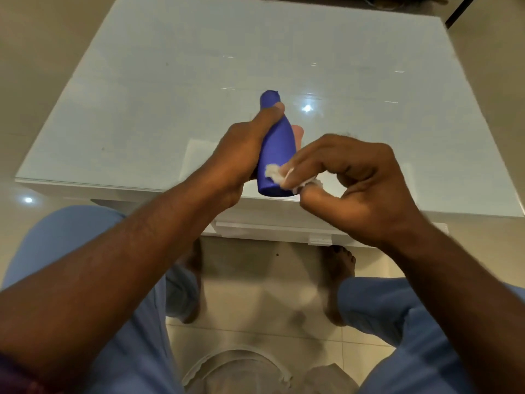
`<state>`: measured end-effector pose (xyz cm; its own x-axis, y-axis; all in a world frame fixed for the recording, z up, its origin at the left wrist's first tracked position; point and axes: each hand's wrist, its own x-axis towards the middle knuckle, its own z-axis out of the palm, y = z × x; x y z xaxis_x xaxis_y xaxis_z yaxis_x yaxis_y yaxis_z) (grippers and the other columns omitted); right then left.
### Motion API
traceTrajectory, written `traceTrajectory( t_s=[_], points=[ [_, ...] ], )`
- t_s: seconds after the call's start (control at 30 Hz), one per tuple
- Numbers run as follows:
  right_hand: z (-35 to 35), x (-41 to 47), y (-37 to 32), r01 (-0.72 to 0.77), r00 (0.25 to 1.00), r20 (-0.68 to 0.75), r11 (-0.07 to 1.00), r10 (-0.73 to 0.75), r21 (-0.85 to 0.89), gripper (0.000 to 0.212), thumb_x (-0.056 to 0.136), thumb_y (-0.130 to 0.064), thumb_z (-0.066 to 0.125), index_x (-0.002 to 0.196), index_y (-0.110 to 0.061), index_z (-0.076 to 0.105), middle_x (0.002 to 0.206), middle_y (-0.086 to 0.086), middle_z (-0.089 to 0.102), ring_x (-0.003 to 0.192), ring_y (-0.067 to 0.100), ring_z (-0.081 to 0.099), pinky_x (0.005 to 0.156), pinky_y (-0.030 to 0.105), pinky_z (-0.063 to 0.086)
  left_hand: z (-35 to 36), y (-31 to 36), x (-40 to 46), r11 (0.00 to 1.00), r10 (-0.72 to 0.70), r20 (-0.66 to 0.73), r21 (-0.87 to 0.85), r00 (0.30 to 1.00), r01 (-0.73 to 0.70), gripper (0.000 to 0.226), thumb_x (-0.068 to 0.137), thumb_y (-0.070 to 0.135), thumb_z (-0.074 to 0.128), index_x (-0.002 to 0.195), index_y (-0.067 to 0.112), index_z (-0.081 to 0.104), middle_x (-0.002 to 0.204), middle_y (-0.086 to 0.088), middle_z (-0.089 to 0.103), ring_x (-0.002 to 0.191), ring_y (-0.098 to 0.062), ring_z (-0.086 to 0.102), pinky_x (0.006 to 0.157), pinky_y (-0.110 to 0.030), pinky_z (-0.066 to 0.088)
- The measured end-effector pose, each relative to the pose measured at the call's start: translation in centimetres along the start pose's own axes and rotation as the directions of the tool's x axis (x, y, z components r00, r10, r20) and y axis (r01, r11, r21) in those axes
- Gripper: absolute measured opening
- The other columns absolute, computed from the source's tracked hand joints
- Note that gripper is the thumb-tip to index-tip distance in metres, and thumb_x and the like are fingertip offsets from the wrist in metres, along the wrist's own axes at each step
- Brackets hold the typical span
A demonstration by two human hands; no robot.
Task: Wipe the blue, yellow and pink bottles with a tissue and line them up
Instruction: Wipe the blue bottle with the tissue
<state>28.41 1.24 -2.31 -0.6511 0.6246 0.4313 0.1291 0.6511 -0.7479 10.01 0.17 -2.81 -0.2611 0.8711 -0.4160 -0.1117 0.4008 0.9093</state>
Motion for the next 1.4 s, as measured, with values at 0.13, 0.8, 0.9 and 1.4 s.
traceTrajectory(
  t_s=[0.13,0.8,0.9,1.4],
  points=[
    [-0.2,0.3,0.4,-0.015,1.000,-0.012,0.999,0.014,-0.031,0.017,0.082,0.010,0.072,0.090,-0.002,0.080,0.095,0.006,0.079,0.093,0.023,0.075,0.096,0.044,0.056,0.4,-0.5,-0.6,0.991,0.061,0.075,0.114,0.995,-0.070,0.040,0.099,0.054,0.051,0.105,0.018,0.067,0.093,-0.004,0.074,0.078,-0.017,0.072,0.068,-0.026,0.058],
    [0.3,0.4,0.4,-0.045,0.990,-0.140,0.993,0.030,-0.109,0.016,0.087,0.005,0.073,0.090,-0.007,0.083,0.096,0.002,0.080,0.094,0.023,0.076,0.096,0.041,0.056,0.3,0.1,-0.4,0.997,0.026,0.032,0.077,0.999,-0.028,0.046,0.099,0.056,0.051,0.114,0.014,0.064,0.096,-0.006,0.072,0.081,-0.020,0.071,0.074,-0.032,0.060],
    [0.9,0.3,0.3,-0.016,0.991,-0.136,0.989,-0.005,-0.148,0.020,0.086,0.008,0.073,0.096,-0.006,0.083,0.102,0.005,0.080,0.097,0.021,0.075,0.096,0.037,0.056,-0.1,0.1,-0.3,0.995,0.038,0.012,0.095,0.999,-0.039,0.040,0.099,0.056,0.049,0.103,0.019,0.065,0.091,-0.003,0.071,0.077,-0.017,0.070,0.072,-0.030,0.058],
    [0.9,0.6,1.3,-0.120,0.962,-0.268,0.969,0.058,-0.218,0.025,0.095,-0.003,0.071,0.120,-0.005,0.076,0.115,0.011,0.071,0.107,0.018,0.069,0.088,0.033,0.060,0.6,-0.1,-0.8,0.972,0.130,0.053,0.189,0.990,-0.138,0.029,0.100,0.055,0.047,0.101,0.030,0.061,0.098,0.001,0.070,0.084,-0.017,0.071,0.075,-0.030,0.060]
  ],
)
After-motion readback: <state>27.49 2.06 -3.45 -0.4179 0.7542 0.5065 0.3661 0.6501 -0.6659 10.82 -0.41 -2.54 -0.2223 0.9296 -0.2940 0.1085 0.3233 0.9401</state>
